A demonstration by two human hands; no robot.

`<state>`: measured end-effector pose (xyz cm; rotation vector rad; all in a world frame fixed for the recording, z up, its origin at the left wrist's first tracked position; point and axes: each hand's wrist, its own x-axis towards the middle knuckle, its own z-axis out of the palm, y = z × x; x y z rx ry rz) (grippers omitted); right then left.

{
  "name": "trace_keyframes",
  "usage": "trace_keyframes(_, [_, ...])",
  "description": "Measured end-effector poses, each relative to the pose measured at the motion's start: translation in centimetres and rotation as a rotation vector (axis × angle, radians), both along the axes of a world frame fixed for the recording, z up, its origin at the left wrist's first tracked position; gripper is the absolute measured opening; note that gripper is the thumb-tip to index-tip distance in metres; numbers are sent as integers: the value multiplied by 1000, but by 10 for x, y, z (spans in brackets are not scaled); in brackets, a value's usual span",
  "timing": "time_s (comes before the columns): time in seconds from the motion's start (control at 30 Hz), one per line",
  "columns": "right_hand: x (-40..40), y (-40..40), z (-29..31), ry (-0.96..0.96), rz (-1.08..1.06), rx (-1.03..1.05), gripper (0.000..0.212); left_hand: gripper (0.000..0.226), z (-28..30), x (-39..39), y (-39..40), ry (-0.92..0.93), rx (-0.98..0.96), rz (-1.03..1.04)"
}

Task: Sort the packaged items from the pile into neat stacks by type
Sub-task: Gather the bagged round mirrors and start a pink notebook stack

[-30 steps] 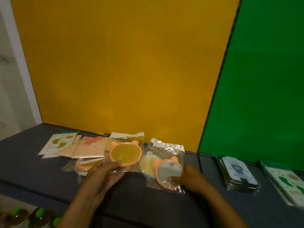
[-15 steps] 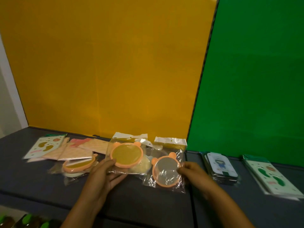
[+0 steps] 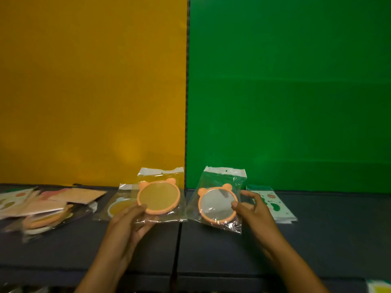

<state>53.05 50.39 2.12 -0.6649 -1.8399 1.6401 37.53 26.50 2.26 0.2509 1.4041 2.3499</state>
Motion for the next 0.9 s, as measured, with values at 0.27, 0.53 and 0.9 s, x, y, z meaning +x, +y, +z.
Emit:
trace_keyframes(0.27, [116, 58, -9, 114, -182, -45, 38, 27, -2, 90, 77, 25, 21, -123])
trace_keyframes(0.53, [192, 119, -19, 121, -340, -20, 39, 22, -3, 143, 150, 22, 9, -264])
trace_keyframes(0.9, [202, 204, -21, 105, -414, 41, 37, 27, -5, 134, 250, 25, -7, -346])
